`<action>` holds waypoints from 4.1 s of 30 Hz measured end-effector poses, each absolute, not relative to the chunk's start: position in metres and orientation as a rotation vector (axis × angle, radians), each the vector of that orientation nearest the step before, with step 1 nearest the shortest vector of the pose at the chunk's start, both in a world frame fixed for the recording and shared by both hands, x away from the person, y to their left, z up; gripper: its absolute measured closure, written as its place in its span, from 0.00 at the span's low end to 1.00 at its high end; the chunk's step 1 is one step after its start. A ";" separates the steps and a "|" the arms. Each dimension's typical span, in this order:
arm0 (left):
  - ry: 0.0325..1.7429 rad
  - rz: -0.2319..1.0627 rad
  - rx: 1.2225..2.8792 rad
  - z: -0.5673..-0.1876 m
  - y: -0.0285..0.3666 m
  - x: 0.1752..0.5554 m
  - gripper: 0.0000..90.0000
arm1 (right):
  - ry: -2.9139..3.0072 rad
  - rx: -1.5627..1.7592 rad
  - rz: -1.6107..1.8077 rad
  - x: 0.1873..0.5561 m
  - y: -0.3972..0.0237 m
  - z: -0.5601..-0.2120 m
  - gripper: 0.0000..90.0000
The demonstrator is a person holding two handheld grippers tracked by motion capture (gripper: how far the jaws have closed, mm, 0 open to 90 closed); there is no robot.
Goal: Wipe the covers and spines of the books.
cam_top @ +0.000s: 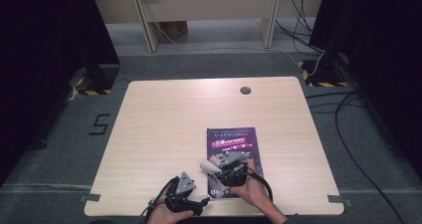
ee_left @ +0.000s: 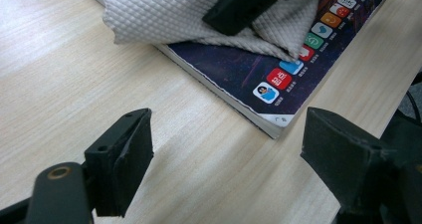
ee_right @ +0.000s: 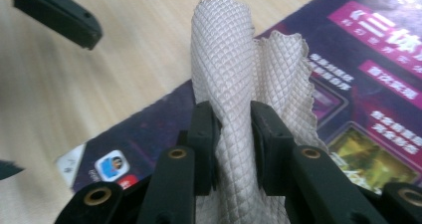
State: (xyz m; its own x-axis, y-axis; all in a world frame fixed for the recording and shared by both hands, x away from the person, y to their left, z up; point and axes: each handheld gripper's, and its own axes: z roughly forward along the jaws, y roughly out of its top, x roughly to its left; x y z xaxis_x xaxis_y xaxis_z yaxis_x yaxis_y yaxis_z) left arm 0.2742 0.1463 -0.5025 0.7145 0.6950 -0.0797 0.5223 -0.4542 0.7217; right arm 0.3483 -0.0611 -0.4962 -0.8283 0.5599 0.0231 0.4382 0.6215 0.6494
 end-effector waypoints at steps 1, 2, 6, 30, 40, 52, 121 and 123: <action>0.921 0.288 2.161 -0.503 0.147 0.273 0.21 | 2.667 0.826 0.995 0.346 -0.060 -0.496 0.82; 0.919 0.287 2.162 -0.502 0.147 0.273 0.21 | 2.668 0.820 0.996 0.345 -0.060 -0.496 0.81; 0.922 0.291 2.157 -0.501 0.150 0.271 0.21 | 2.675 0.825 1.013 0.346 -0.061 -0.496 0.82; 0.971 0.303 2.107 -0.494 0.170 0.266 0.19 | 2.743 0.747 1.006 0.321 -0.057 -0.494 0.81; 0.975 0.304 2.115 -0.496 0.172 0.264 0.19 | 2.776 0.679 1.017 0.305 -0.047 -0.495 0.81; 0.972 0.308 2.113 -0.495 0.172 0.264 0.19 | 2.776 0.693 1.011 0.307 -0.050 -0.494 0.81; 0.951 0.278 2.101 -0.503 0.137 0.283 0.21 | 2.554 1.021 0.964 0.304 -0.172 -0.494 0.82; 0.932 0.274 2.116 -0.504 0.127 0.286 0.21 | 2.544 1.024 0.955 0.306 -0.172 -0.494 0.82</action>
